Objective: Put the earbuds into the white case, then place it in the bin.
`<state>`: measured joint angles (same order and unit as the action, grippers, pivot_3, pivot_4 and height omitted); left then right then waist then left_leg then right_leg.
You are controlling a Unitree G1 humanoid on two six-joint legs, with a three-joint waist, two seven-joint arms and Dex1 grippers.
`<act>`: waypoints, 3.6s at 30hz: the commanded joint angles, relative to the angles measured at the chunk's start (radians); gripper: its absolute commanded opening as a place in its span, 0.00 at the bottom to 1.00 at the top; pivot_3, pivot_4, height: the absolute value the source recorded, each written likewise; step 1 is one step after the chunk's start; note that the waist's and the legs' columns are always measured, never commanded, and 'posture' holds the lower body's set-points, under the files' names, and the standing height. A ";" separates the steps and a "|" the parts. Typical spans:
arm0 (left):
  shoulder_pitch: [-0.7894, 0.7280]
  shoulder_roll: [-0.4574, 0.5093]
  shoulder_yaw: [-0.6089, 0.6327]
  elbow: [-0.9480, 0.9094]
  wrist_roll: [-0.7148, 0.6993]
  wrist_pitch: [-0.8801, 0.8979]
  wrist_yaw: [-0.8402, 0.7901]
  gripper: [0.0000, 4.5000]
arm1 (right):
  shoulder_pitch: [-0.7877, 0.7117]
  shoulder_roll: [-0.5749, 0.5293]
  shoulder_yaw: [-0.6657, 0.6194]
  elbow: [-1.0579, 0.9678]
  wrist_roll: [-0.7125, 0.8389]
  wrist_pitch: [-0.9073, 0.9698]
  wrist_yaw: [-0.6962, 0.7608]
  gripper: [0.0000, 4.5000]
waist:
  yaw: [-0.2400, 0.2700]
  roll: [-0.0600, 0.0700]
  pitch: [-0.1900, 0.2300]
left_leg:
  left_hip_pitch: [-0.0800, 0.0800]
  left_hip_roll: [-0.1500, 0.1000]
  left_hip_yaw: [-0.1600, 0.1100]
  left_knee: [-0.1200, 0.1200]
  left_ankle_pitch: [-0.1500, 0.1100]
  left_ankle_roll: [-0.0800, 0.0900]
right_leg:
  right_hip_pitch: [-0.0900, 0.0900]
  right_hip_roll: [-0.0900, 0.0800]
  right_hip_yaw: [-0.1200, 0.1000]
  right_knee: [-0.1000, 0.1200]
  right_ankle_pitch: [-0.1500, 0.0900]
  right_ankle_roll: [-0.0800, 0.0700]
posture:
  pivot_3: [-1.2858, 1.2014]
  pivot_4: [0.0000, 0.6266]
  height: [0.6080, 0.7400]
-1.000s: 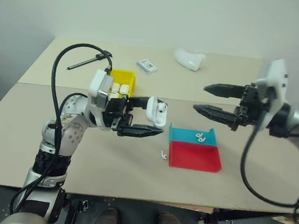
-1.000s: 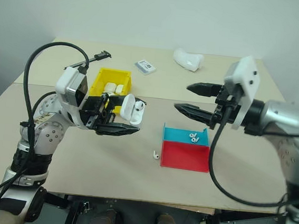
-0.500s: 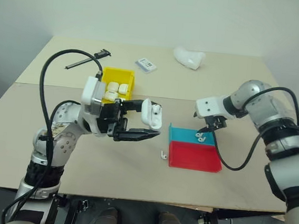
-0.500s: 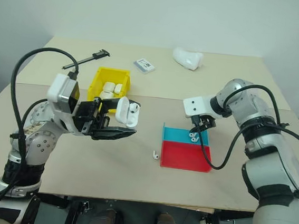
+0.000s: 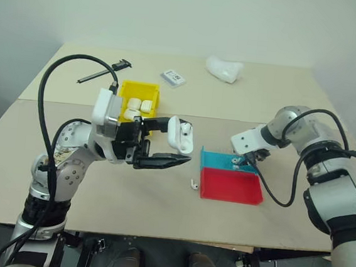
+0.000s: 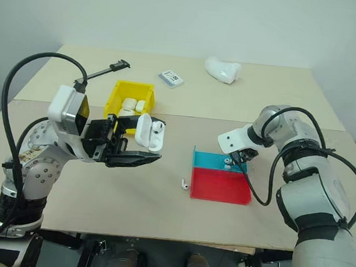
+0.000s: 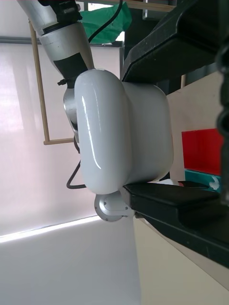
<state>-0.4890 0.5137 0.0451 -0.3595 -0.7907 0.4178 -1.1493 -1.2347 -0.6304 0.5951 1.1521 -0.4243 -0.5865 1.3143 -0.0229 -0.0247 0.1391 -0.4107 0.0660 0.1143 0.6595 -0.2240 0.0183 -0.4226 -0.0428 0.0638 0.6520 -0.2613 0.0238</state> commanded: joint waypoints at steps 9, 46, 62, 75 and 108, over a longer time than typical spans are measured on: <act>0.017 0.025 0.030 -0.048 -0.030 -0.007 0.007 0.63 | -0.025 0.023 -0.037 0.033 -0.032 -0.040 -0.040 0.59 | -0.001 0.000 0.000 | 0.001 0.000 0.001 0.000 0.000 0.000 | 0.000 0.000 0.001 0.001 0.000 0.000 | 0.52 0.24 1.00; -0.008 0.041 0.017 -0.027 -0.046 -0.008 -0.003 0.63 | 0.055 0.010 -0.089 -0.033 -0.051 0.123 -0.017 0.10 | -0.017 0.000 0.000 | 0.004 0.000 0.000 0.000 0.000 0.000 | 0.002 0.000 0.002 0.003 0.000 0.000 | 0.52 0.24 1.00; -0.009 0.040 0.015 -0.025 -0.043 -0.008 -0.010 0.63 | 0.044 0.013 -0.119 -0.054 -0.028 0.164 0.010 0.36 | -0.017 0.000 0.000 | 0.005 0.000 0.001 0.000 0.000 0.000 | 0.002 0.000 0.002 0.003 0.000 0.000 | 0.52 0.24 1.00; -0.003 0.041 0.020 -0.028 -0.042 -0.011 -0.007 0.63 | 0.014 0.038 -0.116 -0.045 -0.030 0.173 -0.010 0.36 | -0.019 0.000 0.000 | 0.004 0.000 0.000 0.000 0.000 0.000 | 0.001 0.000 0.003 0.003 0.000 0.000 | 0.52 0.24 1.00; 0.007 0.058 0.034 -0.051 -0.048 -0.008 -0.004 0.63 | -0.106 0.040 -0.017 0.059 -0.151 -0.228 -0.073 0.55 | -0.020 0.001 0.000 | 0.004 0.000 0.001 -0.001 0.000 0.000 | 0.001 0.000 0.003 0.003 0.000 0.000 | 0.52 0.24 1.00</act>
<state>-0.4737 0.5620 0.0567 -0.3769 -0.8250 0.4181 -1.1571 -1.3032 -0.5870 0.5758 1.2072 -0.5665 -0.7692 1.2527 -0.0433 -0.0242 0.1395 -0.4066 0.0657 0.1149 0.6589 -0.2240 0.0181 -0.4218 -0.0427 0.0665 0.6552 -0.2615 0.0238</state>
